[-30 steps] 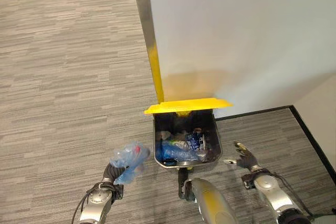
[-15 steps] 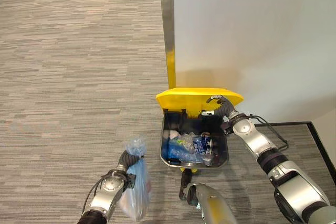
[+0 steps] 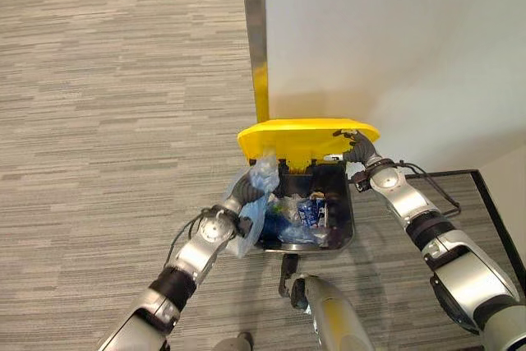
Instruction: Gather garbage on tea table into small bin, then transfer packed bag to large trash can.
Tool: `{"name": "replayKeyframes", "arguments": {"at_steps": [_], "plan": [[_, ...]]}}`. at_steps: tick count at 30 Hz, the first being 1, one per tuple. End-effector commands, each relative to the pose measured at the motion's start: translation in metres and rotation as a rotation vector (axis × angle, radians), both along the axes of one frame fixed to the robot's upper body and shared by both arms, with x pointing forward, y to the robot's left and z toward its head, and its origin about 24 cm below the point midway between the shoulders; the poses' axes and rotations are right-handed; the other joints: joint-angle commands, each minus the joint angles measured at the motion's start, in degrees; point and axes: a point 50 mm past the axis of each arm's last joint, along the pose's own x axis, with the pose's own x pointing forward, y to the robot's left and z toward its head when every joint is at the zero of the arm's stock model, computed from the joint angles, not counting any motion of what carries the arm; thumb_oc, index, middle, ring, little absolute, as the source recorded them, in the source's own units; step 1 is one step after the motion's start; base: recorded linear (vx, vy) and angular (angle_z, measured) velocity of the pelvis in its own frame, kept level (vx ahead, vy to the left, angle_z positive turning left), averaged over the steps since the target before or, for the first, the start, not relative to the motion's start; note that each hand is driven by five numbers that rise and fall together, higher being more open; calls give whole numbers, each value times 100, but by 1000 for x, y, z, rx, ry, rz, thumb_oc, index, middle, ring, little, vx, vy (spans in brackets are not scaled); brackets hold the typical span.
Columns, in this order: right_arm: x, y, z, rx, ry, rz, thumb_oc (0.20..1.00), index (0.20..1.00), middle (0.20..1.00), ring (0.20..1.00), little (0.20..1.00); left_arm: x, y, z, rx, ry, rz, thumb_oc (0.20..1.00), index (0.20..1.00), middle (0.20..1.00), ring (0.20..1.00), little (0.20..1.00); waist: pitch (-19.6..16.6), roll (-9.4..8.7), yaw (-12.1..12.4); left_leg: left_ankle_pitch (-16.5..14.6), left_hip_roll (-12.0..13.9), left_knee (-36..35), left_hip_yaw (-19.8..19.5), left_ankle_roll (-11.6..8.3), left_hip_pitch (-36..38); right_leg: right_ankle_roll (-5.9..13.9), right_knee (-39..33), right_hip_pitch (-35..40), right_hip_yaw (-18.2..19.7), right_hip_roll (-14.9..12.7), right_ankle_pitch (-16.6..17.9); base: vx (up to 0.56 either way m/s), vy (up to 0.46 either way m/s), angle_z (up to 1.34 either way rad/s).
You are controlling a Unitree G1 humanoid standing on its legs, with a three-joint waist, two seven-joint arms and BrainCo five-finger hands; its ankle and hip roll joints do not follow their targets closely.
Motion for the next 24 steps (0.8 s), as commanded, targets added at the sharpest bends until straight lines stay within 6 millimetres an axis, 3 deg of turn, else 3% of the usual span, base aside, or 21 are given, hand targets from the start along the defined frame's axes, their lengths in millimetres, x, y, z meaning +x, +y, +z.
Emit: {"name": "replayKeyframes", "arguments": {"at_steps": [1, 3, 10, 11, 15, 16, 17, 24], "plan": [[12, 16, 43, 33, -159, 45, 1000, 1000, 1000, 1000, 1000, 3, -10, 36, -33, -181, -61, 200, 200, 200, 200, 200, -11, -176, 79, -527, -347, -243, -208, 270, 713, 791, -1514, -323, 672, -583, 1563, -7, -4, -4], [13, 18, 45, 24, -165, 56, 1000, 1000, 1000, 1000, 1000, 7, -12, 35, -11, -173, -56, 200, 200, 200, 200, 200, 12, -172, 49, -516, -345, -254, -191, 261, 708, 790, -1507, -335, 670, -587, 1567, -6, -6, -2], [19, 30, 63, -7, -195, 80, 1000, 1000, 1000, 1000, 1000, 25, -3, 2, 214, -45, 4, 200, 200, 200, 200, 200, 193, -153, -70, -469, -309, -357, -55, 205, 692, 771, -1362, -553, 458, -644, 1518, -17, -2, -7], [21, 39, 77, -13, -238, 104, 1000, 1000, 1000, 1000, 1000, 33, 8, -4, 295, -9, 55, 200, 200, 200, 200, 200, 303, -134, -165, -479, -295, -322, 27, 191, 626, 764, -1278, -713, 431, -659, 1492, -28, 6, -14], [19, 51, 84, 1, -265, 141, 1000, 1000, 1000, 1000, 1000, 35, 29, -21, 387, 62, 149, 200, 200, 200, 200, 200, 406, -116, -269, -498, -302, -259, 88, 197, 541, 742, -1203, -874, 440, -639, 1498, -9, 17, -14], [18, 54, 85, 8, -271, 153, 1000, 1000, 1000, 1000, 1000, 34, 34, -28, 398, 94, 170, 260, 260, 260, 260, 260, 429, -101, -294, -501, -306, -246, 103, 201, 519, 737, -1184, -920, 448, -632, 1501, 2, 26, -8], [16, 56, 85, 12, -277, 166, 1000, 1000, 1000, 1000, 1000, 32, 38, -34, 414, 123, 182, 1000, 1000, 1000, 1000, 1000, 439, -78, -324, -500, -311, -243, 116, 202, 507, 727, -1171, -952, 460, -629, 1500, 5, 34, -7], [11, 61, 83, 30, -286, 200, 1000, 1000, 1000, 1000, 1000, 20, 46, -51, 433, 179, 184, 1000, 1000, 1000, 1000, 1000, 431, 13, -396, -499, -328, -233, 152, 217, 452, 700, -1160, -1061, 490, -591, 1523, 2, 15, -4]]}}
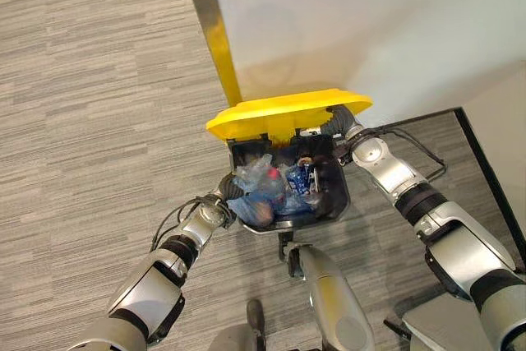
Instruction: Gather garbage on tea table into small bin, then transfer packed bag to large trash can.
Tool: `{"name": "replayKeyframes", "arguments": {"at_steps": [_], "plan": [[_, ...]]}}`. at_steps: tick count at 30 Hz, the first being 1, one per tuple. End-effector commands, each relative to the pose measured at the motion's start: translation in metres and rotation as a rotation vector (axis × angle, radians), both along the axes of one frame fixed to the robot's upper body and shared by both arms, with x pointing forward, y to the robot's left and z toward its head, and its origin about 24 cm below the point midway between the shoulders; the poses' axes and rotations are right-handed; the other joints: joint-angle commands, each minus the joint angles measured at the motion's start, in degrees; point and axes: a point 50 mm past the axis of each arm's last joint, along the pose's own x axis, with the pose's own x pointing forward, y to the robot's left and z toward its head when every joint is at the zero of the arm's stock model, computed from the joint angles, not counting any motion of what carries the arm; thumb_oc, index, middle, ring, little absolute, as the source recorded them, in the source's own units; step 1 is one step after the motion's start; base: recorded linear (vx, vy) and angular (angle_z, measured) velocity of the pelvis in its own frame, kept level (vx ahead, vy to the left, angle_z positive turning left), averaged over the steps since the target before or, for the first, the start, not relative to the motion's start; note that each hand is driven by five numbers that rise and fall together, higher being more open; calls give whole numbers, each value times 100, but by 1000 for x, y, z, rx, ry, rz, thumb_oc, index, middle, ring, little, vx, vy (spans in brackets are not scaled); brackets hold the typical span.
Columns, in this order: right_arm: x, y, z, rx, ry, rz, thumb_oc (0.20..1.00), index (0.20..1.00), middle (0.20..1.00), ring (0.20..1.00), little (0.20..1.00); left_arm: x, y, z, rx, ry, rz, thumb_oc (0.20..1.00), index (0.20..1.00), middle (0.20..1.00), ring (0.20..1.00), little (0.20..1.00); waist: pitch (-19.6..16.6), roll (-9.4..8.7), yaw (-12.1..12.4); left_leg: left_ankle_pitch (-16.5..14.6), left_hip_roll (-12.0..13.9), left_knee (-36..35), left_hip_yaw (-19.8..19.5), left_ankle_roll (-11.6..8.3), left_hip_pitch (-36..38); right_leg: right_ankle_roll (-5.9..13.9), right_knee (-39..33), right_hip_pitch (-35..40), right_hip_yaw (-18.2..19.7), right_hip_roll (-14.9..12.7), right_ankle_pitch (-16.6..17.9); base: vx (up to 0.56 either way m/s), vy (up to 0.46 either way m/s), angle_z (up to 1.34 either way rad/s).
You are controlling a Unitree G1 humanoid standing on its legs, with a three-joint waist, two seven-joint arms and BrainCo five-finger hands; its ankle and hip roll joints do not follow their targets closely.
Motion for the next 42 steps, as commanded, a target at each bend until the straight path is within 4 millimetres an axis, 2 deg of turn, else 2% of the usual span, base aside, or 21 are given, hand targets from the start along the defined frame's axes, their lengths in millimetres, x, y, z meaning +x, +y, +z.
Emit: {"name": "replayKeyframes", "arguments": {"at_steps": [1, 4, 6, 10, 11, 12, 20, 21, 22, 23, 25, 26, 27, 28, 30, 31, 32, 34, 36, 37, 42], "plan": [[-2, 12, 19, 98, -88, 45, 1000, 1000, 1000, 1000, 1000, -7, -6, 0, -22, -42, -33, 1000, 1000, 1000, 1000, 1000, -317, 5, 125, -550, -59, 27, -228, 121, 510, 1242, -1553, -565, 189, -514, 1562, 0, 0, 0], [-5, 9, 11, 100, -72, 42, 1000, 1000, 1000, 1000, 1000, -13, -4, -3, -70, -48, -14, 1000, 1000, 1000, 1000, 1000, -358, 31, 131, -555, -67, 10, -242, 127, 557, 1249, -1583, -525, 198, -511, 1581, 0, 0, 0], [-12, 0, -3, 103, -50, 34, 1000, 1000, 1000, 1000, 1000, -27, 2, -4, -179, -74, 16, 1000, 1000, 1000, 1000, 1000, -442, 29, 189, -579, -89, 28, -276, 143, 635, 1284, -1694, -341, 190, -543, 1610, -29, 3, 4], [-22, -14, -21, 92, -19, 14, 1000, 1000, 1000, 1000, 1000, -45, 17, -14, -227, -54, 74, 1000, 1000, 1000, 1000, 1000, -524, -6, 265, -626, -98, 68, -326, 153, 752, 1309, -1832, -131, 195, -606, 1651, -33, 3, 5], [-30, -23, -36, 98, 18, -6, 1000, 1000, 1000, 1000, 1000, -57, 28, -21, -267, -38, 127, 1000, 1000, 1000, 1000, 1000, -571, -43, 333, -676, -123, 149, -354, 165, 794, 1323, -1909, 15, 225, -659, 1676, -38, 7, 8], [-30, -23, -37, 98, 19, -6, 1000, 1000, 1000, 1000, 1000, -58, 28, -21, -267, -37, 128, 1000, 1000, 1000, 1000, 1000, -572, -45, 332, -678, -123, 152, -355, 165, 797, 1323, -1913, 23, 224, -659, 1678, -51, 12, 17], [-74, -72, -95, 150, 167, -142, 1000, 1000, 1000, 1000, 1000, -134, 106, -53, -280, 72, 442, 1000, 1000, 1000, 1000, 1000, -593, -352, 692, -711, -527, 737, -336, 276, 697, 1483, -2631, 872, 7, -893, 1842, -107, 43, 11], [-74, -72, -96, 151, 169, -142, 1000, 1000, 1000, 1000, 1000, -134, 106, -53, -279, 73, 442, 1000, 1000, 1000, 1000, 1000, -595, -355, 692, -711, -527, 739, -337, 276, 701, 1483, -2638, 881, 6, -893, 1845, -108, 55, -4], [-85, -81, -108, 147, 207, -168, 1000, 1000, 1000, 1000, 1000, -154, 118, -61, -274, 110, 510, 1000, 1000, 1000, 1000, 1000, -640, -379, 736, -637, -564, 649, -274, 297, 727, 1494, -2657, 937, -165, -907, 1762, -99, 68, -3], [-90, -84, -114, 145, 228, -178, 1000, 1000, 1000, 1000, 1000, -163, 125, -64, -272, 122, 553, 1000, 1000, 1000, 1000, 1000, -615, -377, 727, -545, -568, 625, -202, 311, 728, 1545, -2546, 930, -222, -943, 1840, -151, 90, -1], [-95, -86, -119, 143, 245, -186, 1000, 1000, 1000, 1000, 1000, -169, 127, -67, -273, 132, 577, 1000, 1000, 1000, 1000, 1000, -581, -362, 724, -448, -548, 613, -150, 325, 693, 1579, -2394, 887, -239, -963, 1826, -153, 64, -11], [-105, -90, -132, 152, 289, -199, 1000, 1000, 1000, 1000, 1000, -178, 129, -71, -275, 156, 595, 1000, 1000, 1000, 1000, 1000, -532, -320, 781, -274, -518, 621, -63, 364, 513, 1502, -1840, 979, -250, -932, 1433, -278, 82, -29], [-110, -92, -138, 149, 307, -206, 1000, 1000, 1000, 1000, 1000, -179, 129, -73, -265, 170, 588, 1000, 1000, 1000, 1000, 1000, -508, -295, 786, -152, -528, 638, -65, 413, 348, 1415, -1373, 1039, -72, -924, 1250, -472, 111, -45], [-122, -99, -151, 133, 344, -235, 1000, 1000, 1000, 1000, 1000, -183, 129, -74, -256, 186, 585, 1000, 1000, 1000, 1000, 1000, -543, -199, 841, 81, -453, 596, -43, 470, 63, 1275, -358, 1094, 318, -759, 808, -362, 54, -39], [-134, -107, -163, 127, 388, -274, 1000, 1000, 1000, 1000, 1000, -183, 130, -74, -247, 193, 582, 1000, 1000, 1000, 1000, 1000, -634, -137, 898, 230, -342, 535, -34, 465, -136, 1155, 168, 1294, 565, -663, 317, -202, -31, -14], [-140, -112, -170, 117, 416, -302, 1000, 1000, 1000, 1000, 1000, -187, 132, -76, -236, 204, 590, 1000, 1000, 1000, 1000, 1000, -677, -161, 933, 256, -308, 552, 15, 427, -225, 1137, 118, 1526, 641, -656, 216, -32, -153, 3], [-147, -116, -177, 126, 442, -325, 1000, 1000, 1000, 1000, 1000, -186, 128, -75, -244, 197, 571, 1000, 1000, 1000, 1000, 1000, -745, -282, 971, 239, -366, 614, -22, 381, -327, 1073, -417, 1955, 717, -589, 111, 1, -132, 0], [-153, -118, -184, 125, 474, -339, 1000, 1000, 1000, 1000, 1000, -185, 127, -75, -253, 199, 570, 1000, 1000, 1000, 1000, 1000, -826, -339, 980, 314, -368, 618, -39, 360, -442, 1069, -719, 2067, 775, -477, 16, -11, -113, -6], [-157, -122, -193, 105, 509, -369, 1000, 1000, 1000, 1000, 1000, -188, 127, -79, -264, 209, 596, 1000, 1000, 1000, 1000, 1000, -908, -342, 977, 360, -229, 605, 90, 312, -513, 1064, -886, 2012, 870, -302, 95, -11, -170, -27], [-171, -133, -204, 88, 563, -419, 1000, 1000, 1000, 1000, 1000, -194, 125, -83, -268, 239, 590, 1000, 1000, 1000, 1000, 1000, -1116, -359, 911, 494, -178, 355, 194, 246, -460, 1040, -1720, 2442, 892, -181, 206, 46, -197, -41], [-182, -146, -212, 71, 606, -468, 1000, 1000, 1000, 1000, 1000, -195, 124, -86, -268, 263, 582, 1000, 1000, 1000, 1000, 1000, -1291, -328, 855, 656, -100, 107, 179, 161, -438, 984, -2327, 2753, 918, -133, 280, 8, -85, -20]]}}
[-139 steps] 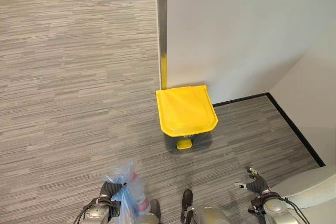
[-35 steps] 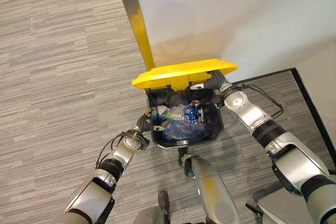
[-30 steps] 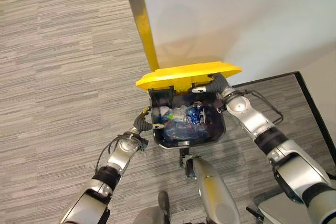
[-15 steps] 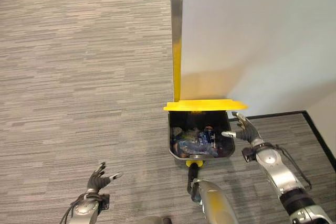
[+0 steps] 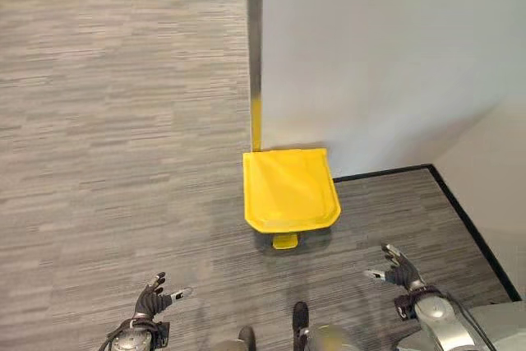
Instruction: Gather garbage on tea table into small bin, then transfer packed bag to large trash can.
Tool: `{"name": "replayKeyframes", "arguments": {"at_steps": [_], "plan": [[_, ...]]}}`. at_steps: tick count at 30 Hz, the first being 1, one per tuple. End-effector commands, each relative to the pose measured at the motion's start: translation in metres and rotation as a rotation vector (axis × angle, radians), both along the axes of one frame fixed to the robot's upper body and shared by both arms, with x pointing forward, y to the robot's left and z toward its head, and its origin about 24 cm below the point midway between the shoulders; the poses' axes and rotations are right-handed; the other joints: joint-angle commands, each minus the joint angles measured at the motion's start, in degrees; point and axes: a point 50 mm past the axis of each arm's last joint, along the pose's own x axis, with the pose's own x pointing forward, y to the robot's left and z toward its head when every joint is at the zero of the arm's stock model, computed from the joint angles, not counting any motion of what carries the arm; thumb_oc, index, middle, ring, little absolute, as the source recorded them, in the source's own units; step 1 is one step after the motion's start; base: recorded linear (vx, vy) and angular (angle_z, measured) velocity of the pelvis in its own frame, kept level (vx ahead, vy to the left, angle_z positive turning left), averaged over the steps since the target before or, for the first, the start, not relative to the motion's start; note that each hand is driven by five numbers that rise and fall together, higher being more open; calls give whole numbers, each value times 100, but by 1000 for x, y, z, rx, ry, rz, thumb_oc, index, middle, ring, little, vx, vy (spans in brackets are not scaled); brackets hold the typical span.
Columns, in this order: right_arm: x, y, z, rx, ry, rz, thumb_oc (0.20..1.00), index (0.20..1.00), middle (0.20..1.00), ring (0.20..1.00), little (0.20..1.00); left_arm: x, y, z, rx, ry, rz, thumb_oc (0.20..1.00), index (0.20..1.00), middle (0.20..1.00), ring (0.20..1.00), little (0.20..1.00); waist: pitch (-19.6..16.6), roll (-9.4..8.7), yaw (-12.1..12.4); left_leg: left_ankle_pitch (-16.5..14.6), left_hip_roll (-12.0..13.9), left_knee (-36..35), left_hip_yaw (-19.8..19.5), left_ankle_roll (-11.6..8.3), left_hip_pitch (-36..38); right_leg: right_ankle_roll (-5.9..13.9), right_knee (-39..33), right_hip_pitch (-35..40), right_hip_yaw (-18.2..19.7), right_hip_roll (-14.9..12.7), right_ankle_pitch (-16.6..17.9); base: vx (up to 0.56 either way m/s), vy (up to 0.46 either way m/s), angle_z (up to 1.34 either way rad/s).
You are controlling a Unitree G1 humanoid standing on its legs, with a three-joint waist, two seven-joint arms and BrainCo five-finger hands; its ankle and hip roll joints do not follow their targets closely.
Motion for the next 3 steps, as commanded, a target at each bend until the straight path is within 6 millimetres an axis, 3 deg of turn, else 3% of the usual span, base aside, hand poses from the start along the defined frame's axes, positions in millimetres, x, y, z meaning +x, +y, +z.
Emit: {"name": "replayKeyframes", "arguments": {"at_steps": [1, 3], "plan": [[20, -5, 16, -39, -86, 19, 1000, 1000, 1000, 1000, 1000, 7, 8, 8, 25, -34, -20, 1000, 1000, 1000, 1000, 1000, -150, -104, 13, -620, -153, 87, -178, -42, 67, 463, -430, 233, 88, -129, -265, -16, -51, 0], [16, -8, 11, -42, -58, 1, 1000, 1000, 1000, 1000, 1000, 5, 6, 5, 19, -23, -21, 1000, 1000, 1000, 1000, 1000, -222, -108, 18, -536, -122, -33, -140, -71, 133, 453, -663, 390, 73, -110, -179, -16, -43, -4]]}}
